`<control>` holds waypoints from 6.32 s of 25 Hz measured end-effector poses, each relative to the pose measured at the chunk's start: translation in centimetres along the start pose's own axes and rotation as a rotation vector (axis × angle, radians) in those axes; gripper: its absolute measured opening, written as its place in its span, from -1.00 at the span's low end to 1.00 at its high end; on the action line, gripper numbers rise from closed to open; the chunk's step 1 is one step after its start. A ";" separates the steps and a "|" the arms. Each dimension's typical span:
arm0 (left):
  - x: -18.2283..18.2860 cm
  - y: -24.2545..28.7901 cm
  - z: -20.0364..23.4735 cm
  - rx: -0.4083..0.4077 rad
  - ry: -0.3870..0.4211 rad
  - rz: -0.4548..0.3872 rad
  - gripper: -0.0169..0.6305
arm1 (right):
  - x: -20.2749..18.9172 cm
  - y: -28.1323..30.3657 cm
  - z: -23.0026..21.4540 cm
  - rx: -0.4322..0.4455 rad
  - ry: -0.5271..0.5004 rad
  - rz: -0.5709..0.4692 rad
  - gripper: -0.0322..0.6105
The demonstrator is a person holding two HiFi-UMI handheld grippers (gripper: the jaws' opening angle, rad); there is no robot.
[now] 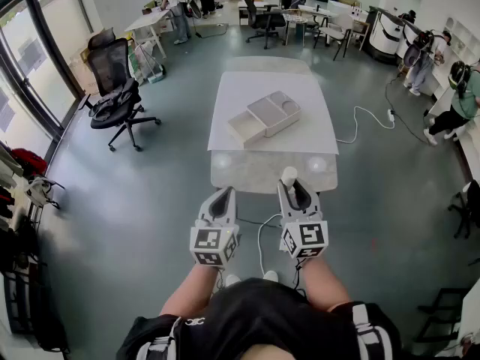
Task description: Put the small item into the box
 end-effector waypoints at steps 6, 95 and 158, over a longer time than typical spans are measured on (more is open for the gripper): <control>-0.3 0.0 -1.4 0.004 0.001 0.003 -0.93 | -0.4 -1.1 -0.8 0.005 -0.006 -0.008 -0.51; 9.9 35.1 24.5 -0.040 -0.096 0.111 -0.93 | 0.2 42.6 -10.2 0.036 -0.042 0.331 -0.51; 5.2 30.8 28.5 0.317 -0.260 0.177 -0.93 | -19.0 60.8 -7.7 0.474 -1.176 1.043 -0.51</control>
Point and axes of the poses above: the fingertips, and each gripper's own axes: y forward along the fingers, z to its left, x out of its top, the point moved 7 cm from there along -y, backward along the fingers, and after that the axes turned 15 degrees about z, right-handed, at the moved point
